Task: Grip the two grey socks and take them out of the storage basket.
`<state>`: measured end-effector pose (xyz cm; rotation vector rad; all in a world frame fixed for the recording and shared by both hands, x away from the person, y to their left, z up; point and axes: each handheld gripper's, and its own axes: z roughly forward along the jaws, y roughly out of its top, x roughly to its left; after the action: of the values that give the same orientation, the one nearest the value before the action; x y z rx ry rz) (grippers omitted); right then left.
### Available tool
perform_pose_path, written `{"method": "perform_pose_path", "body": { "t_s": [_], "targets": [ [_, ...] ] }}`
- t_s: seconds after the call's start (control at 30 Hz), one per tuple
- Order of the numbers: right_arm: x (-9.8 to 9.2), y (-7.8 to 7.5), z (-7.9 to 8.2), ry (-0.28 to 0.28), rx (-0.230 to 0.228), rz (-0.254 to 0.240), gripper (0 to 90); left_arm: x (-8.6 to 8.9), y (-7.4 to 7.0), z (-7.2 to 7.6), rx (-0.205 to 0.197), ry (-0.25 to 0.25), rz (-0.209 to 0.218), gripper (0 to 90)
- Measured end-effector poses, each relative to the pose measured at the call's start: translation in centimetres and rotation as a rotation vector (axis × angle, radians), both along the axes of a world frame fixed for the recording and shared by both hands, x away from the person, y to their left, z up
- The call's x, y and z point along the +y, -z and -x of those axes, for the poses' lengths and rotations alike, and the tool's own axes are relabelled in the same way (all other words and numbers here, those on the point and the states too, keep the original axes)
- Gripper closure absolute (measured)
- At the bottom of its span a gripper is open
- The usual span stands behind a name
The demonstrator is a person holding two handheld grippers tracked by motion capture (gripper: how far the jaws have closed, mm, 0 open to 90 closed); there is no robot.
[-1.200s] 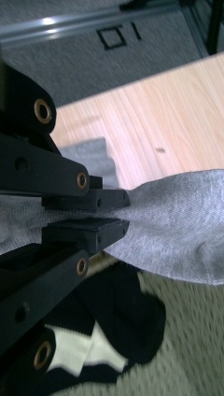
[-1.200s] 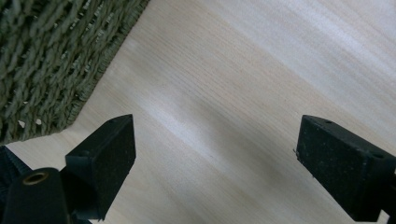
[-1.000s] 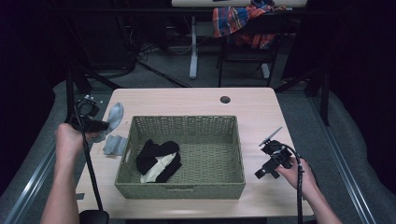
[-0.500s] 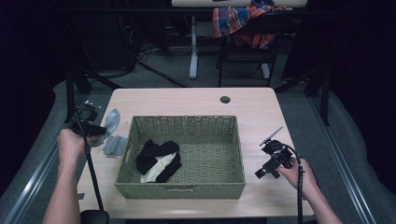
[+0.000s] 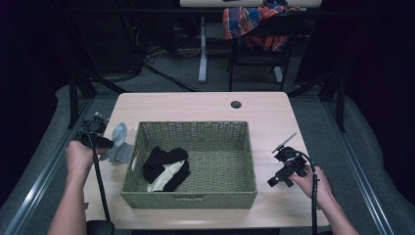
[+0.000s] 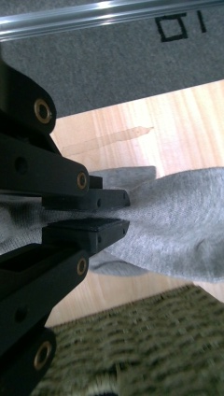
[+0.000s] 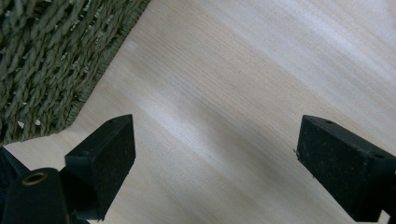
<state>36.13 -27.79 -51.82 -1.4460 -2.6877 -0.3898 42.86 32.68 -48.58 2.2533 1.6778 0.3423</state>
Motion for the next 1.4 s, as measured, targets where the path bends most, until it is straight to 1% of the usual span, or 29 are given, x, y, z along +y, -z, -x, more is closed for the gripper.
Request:
{"method": "perform_pose_path", "body": {
  "t_s": [0.03, 0.07, 0.1, 0.13, 0.17, 0.23, 0.27, 0.3, 0.33, 0.37, 0.4, 0.43, 0.47, 0.5, 0.57, 0.7, 0.73, 0.87, 0.93, 0.97, 1.03, 1.07, 1.1, 1.17, 1.23, 1.27, 1.33, 1.37, 1.4],
  "targets": [
    [0.0, 0.0, 0.0, -0.002, 0.002, 0.008, 11.5, 0.1, 0.3, -0.1, 0.007, -0.001, 0.006, 85.2],
    [0.0, 0.1, 0.0, 0.006, 0.002, -0.004, 11.5, 0.1, 0.5, -0.1, 0.021, 0.002, 0.006, 85.2],
    [0.0, 0.0, -0.1, -0.014, 0.012, 0.009, 11.6, 0.1, 0.8, -0.2, 0.021, -0.005, 0.001, 85.2],
    [0.0, 0.0, 0.0, -0.001, 0.003, 0.001, 11.5, 0.1, 1.1, -0.2, 0.028, 0.000, 0.003, 85.2],
    [0.0, -0.1, 0.0, -0.011, 0.010, 0.003, 11.6, 0.1, 1.2, -0.3, 0.039, -0.003, -0.002, 85.2],
    [-0.1, -0.3, -0.2, -0.040, 0.024, 0.034, 11.5, 0.2, 1.6, -0.4, 0.042, -0.009, -0.002, 85.2],
    [0.1, 0.3, 0.2, 0.035, -0.020, -0.024, 11.5, 0.2, 1.8, -0.5, 0.051, -0.008, 0.005, 85.2],
    [0.0, 0.1, 0.1, 0.012, -0.002, -0.012, 11.5, 0.1, 2.0, -0.5, 0.056, -0.006, 0.009, 85.2],
    [-0.1, -0.2, -0.2, -0.032, 0.022, 0.022, 11.6, 0.0, 2.3, -0.6, 0.066, 0.001, 0.005, 85.2],
    [-0.2, -0.3, -0.3, -0.043, 0.026, 0.040, 11.6, -0.2, 2.5, -0.6, 0.071, 0.001, 0.001, 85.1],
    [0.2, 0.4, 0.3, 0.047, -0.020, -0.040, 11.5, -0.3, 2.7, -0.7, 0.080, 0.005, 0.001, 85.1],
    [0.1, 0.3, 0.1, 0.017, -0.004, -0.017, 11.5, -0.4, 2.8, -0.8, 0.087, 0.011, -0.002, 85.1],
    [0.0, -0.1, -0.2, -0.039, 0.024, 0.021, 11.5, -0.6, 2.9, -0.9, 0.087, 0.013, -0.007, 84.9],
    [-0.1, -0.3, -0.3, -0.056, 0.032, 0.040, 11.6, -0.7, 3.0, -0.9, 0.087, 0.018, -0.013, 84.6],
    [-0.1, -0.1, -0.1, -0.023, 0.018, 0.016, 11.5, -1.0, 3.2, -0.9, 0.093, 0.024, -0.034, 81.6],
    [-0.2, -0.3, -0.1, -0.030, 0.020, 0.017, 11.5, -0.8, 3.4, -0.8, 0.102, 0.031, -0.012, 71.5],
    [-0.2, -0.2, -0.1, -0.026, 0.018, 0.013, 11.5, -0.6, 3.2, -0.7, 0.078, 0.021, -0.007, 68.6],
    [-0.1, -0.3, -0.1, -0.030, 0.018, 0.019, 11.5, -0.2, 1.9, 0.1, 0.038, -0.007, 0.022, 43.7],
    [-0.1, -0.3, 0.0, -0.022, 0.016, 0.008, 11.5, -0.3, 1.2, 0.5, 0.013, -0.019, 0.016, 31.4],
    [-0.1, -0.3, -0.1, -0.023, 0.014, 0.013, 11.4, -0.3, 0.9, 0.7, 0.000, -0.023, 0.005, 28.5],
    [-0.2, -0.3, 0.0, -0.026, 0.012, 0.013, 11.3, -0.6, 0.3, 1.1, -0.021, -0.038, -0.026, 17.7],
    [-0.2, -0.3, -0.1, -0.027, 0.012, 0.012, 11.2, -0.6, 0.1, 1.3, -0.033, -0.043, -0.034, 16.4],
    [-0.2, -0.4, -0.1, -0.027, 0.014, 0.007, 11.2, -0.7, -0.1, 1.5, -0.054, -0.052, -0.026, 14.6],
    [-0.2, -0.3, -0.1, -0.024, 0.015, -0.001, 11.2, -0.9, -0.3, 1.8, -0.065, -0.059, -0.027, 12.7],
    [-0.3, -0.4, -0.1, -0.026, 0.011, 0.005, 11.1, -1.0, -0.4, 2.2, -0.077, -0.068, -0.036, 7.2],
    [-0.2, -0.2, 0.1, 0.008, -0.008, -0.019, 11.0, -1.2, -0.4, 2.5, -0.080, -0.069, -0.037, 5.8],
    [-0.2, -0.2, 0.1, 0.015, -0.012, -0.030, 10.9, -1.4, -0.2, 3.2, -0.082, -0.069, -0.051, 2.7],
    [-0.4, -0.4, 0.0, -0.015, -0.002, 0.001, 10.8, -1.4, -0.1, 3.5, -0.080, -0.066, -0.059, 1.1],
    [-0.4, -0.5, -0.1, -0.030, 0.007, 0.007, 10.6, -1.5, -0.1, 3.8, -0.082, -0.069, -0.068, 0.4]
  ]
}}
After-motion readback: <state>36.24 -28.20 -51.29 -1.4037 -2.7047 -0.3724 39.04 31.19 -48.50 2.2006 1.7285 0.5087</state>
